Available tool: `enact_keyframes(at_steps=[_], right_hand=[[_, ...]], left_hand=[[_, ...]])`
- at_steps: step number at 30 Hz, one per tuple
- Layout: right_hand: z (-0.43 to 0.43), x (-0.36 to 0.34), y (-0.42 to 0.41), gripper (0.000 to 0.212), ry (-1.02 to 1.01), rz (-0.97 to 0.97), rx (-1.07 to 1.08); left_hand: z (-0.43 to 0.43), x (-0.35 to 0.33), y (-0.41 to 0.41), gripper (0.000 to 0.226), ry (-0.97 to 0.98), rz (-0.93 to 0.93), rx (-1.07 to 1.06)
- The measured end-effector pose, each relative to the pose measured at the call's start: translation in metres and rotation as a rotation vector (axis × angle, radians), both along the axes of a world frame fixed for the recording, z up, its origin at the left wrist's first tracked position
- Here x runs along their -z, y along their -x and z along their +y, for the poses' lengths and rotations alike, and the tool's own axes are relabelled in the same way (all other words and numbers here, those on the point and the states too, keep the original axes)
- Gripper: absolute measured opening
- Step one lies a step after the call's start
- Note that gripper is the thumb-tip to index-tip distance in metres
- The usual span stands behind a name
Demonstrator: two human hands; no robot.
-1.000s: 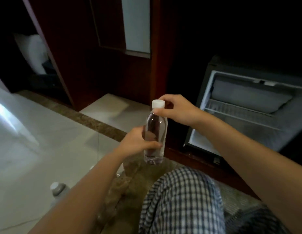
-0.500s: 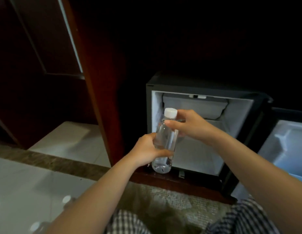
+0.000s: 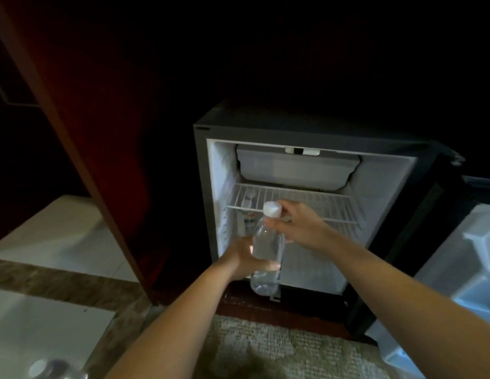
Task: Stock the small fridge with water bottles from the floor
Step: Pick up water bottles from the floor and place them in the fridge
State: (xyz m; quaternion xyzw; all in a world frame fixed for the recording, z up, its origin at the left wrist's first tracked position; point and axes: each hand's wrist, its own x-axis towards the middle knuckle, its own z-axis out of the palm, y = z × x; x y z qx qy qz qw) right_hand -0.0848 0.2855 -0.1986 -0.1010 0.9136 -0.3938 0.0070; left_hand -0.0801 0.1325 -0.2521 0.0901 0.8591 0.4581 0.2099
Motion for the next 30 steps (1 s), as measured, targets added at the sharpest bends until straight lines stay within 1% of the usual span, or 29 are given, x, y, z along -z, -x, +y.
enact_keyframes(at_steps=[2,6,10,11,14,17,21,26,28,30], right_hand=[[-0.004,0.013,0.017,0.037,-0.023,-0.002,-0.004],[-0.008,0.040,0.043,0.039,-0.080,-0.021,0.013],[-0.007,0.065,0.063,0.040,-0.129,-0.046,0.040],[-0.006,0.072,0.068,0.040,-0.134,-0.050,0.047],[-0.003,0.094,0.078,0.042,-0.156,-0.057,0.045],[-0.002,0.111,0.083,0.034,-0.234,-0.027,0.000],[-0.001,0.130,0.091,0.030,-0.221,-0.007,0.026],[0.010,0.147,0.100,0.035,-0.089,-0.042,0.161],[0.012,0.150,0.103,0.037,-0.074,-0.029,0.220],[0.012,0.152,0.102,0.044,-0.061,-0.044,0.254]], left_hand=[[-0.002,0.011,0.017,0.055,0.020,-0.011,0.000],[-0.003,0.034,0.048,0.054,0.148,0.001,0.003],[-0.002,0.054,0.068,0.051,0.156,-0.061,0.000],[-0.001,0.058,0.071,0.053,0.169,-0.076,0.004],[0.000,0.077,0.083,0.069,0.207,-0.109,0.029],[0.000,0.091,0.087,0.059,0.224,-0.150,0.052],[0.002,0.107,0.093,0.053,0.199,-0.179,0.042],[0.012,0.118,0.103,0.052,0.109,-0.216,0.004],[0.018,0.122,0.105,0.053,0.044,-0.237,-0.030],[0.022,0.124,0.106,0.053,-0.004,-0.257,-0.071]])
